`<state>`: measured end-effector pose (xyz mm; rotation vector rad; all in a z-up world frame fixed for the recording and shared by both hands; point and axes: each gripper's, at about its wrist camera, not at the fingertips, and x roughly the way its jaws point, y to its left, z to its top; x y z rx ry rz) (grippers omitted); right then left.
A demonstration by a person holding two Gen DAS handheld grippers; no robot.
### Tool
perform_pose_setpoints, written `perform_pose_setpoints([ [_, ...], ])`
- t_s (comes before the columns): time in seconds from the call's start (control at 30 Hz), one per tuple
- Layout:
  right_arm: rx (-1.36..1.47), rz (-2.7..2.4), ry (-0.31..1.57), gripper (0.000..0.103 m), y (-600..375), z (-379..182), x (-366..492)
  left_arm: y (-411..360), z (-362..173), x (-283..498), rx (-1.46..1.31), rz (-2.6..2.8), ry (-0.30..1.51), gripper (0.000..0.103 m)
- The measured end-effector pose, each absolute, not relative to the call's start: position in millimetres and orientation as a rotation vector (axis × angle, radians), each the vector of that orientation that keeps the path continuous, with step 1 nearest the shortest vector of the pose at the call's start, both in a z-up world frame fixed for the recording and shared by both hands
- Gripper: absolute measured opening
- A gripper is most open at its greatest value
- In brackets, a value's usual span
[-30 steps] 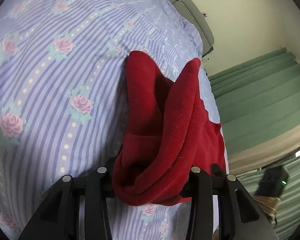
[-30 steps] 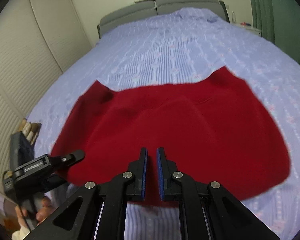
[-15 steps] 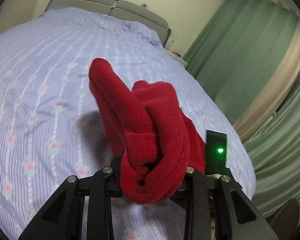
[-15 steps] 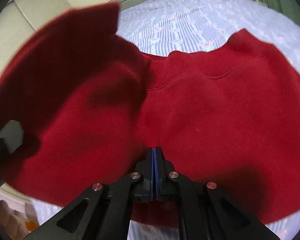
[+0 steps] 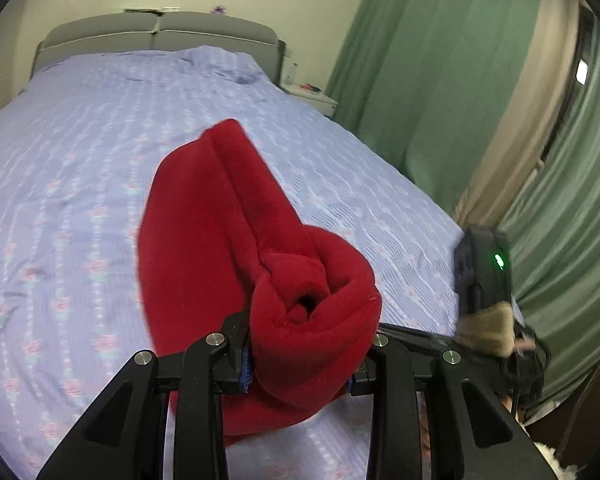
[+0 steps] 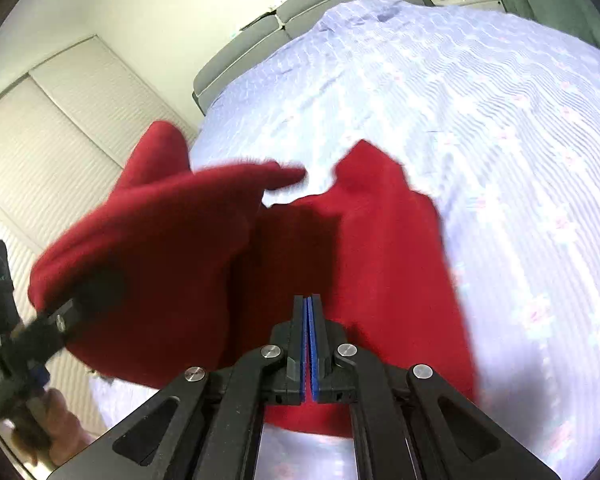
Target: Fold small clothes
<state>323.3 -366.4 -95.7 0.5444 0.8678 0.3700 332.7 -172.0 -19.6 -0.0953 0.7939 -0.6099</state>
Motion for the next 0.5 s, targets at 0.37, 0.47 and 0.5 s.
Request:
perform_pose_setpoints([
  [0.37, 0.587, 0.462, 0.833, 0.004, -397, -101, 382, -207, -29, 319, 0.052, -0.613, 0.841, 0.033],
  [0.47, 0.591, 0.465, 0.802, 0.004, -414, -90, 391, -218, -38, 320, 0.068, -0.624, 0.876, 0.035],
  [0.5, 0.603, 0.484, 0.807, 0.004, -416, -91, 398, -223, -41, 321, 0.075, -0.629, 0.896, 0.036],
])
